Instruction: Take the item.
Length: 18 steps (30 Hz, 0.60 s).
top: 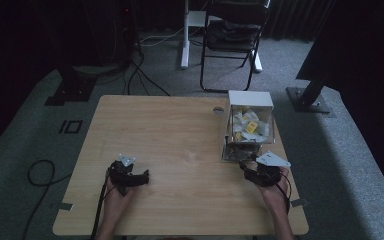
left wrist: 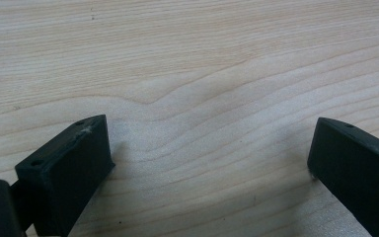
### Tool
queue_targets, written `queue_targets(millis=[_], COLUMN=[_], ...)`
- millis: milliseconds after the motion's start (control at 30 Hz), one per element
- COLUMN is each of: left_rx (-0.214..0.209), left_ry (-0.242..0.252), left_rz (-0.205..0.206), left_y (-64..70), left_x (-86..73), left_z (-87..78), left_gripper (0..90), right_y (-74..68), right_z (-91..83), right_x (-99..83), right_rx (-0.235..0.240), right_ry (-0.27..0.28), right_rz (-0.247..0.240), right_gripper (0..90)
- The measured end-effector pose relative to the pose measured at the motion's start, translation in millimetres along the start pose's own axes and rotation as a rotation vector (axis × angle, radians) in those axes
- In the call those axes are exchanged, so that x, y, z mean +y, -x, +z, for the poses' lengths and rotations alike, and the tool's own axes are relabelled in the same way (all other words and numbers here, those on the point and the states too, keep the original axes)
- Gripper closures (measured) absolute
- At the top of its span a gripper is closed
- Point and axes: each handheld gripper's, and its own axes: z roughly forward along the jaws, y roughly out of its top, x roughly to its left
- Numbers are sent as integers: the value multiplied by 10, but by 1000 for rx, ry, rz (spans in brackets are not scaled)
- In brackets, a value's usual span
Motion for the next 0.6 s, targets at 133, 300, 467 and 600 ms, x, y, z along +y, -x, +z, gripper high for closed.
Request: queue_targets(millis=[133, 300, 467, 600], left_rx=[0, 0, 0, 0], left_ry=[0, 0, 0, 0], left_rz=[0, 0, 0, 0], left_y=[0, 0, 0, 0], left_x=[0, 0, 0, 0], left_z=[0, 0, 0, 0], left_gripper=[36, 35, 35, 36], right_y=[-14, -13, 6, 3], right_z=[51, 109, 158, 155], right_x=[2, -5, -8, -6], right_rx=[10, 16, 22, 25], right_ry=[-11, -22, -31, -34], right_rz=[-1, 3, 10, 6], right_gripper=[445, 449, 448, 448])
